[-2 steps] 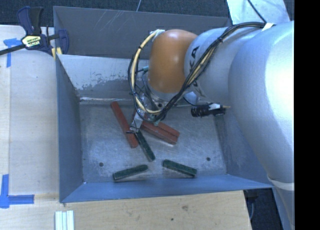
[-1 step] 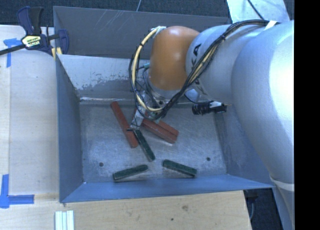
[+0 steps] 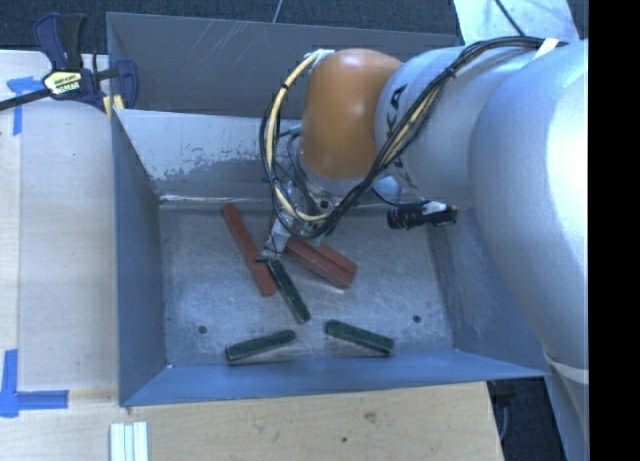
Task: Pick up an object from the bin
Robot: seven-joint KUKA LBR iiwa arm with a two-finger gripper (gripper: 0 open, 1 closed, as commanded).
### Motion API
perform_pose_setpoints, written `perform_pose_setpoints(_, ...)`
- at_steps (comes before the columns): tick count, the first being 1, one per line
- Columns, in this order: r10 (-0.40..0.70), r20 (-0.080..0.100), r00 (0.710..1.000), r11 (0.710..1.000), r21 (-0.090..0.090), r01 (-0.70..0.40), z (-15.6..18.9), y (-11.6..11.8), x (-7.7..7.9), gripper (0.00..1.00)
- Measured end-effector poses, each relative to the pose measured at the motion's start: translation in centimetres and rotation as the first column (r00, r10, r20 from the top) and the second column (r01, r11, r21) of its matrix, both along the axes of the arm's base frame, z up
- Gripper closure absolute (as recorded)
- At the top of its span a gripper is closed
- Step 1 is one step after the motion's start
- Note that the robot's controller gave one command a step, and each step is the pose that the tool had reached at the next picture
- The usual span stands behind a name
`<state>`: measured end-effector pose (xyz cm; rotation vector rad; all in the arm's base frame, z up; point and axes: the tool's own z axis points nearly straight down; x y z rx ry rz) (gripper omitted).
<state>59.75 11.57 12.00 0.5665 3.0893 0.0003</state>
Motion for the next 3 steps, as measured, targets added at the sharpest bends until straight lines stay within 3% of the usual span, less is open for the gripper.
perform_pose_setpoints(3, 0.001, 0.003, 1.0, 1.0, 0.0, -0.001, 3.6, 0.0, 0.1, 1.0)
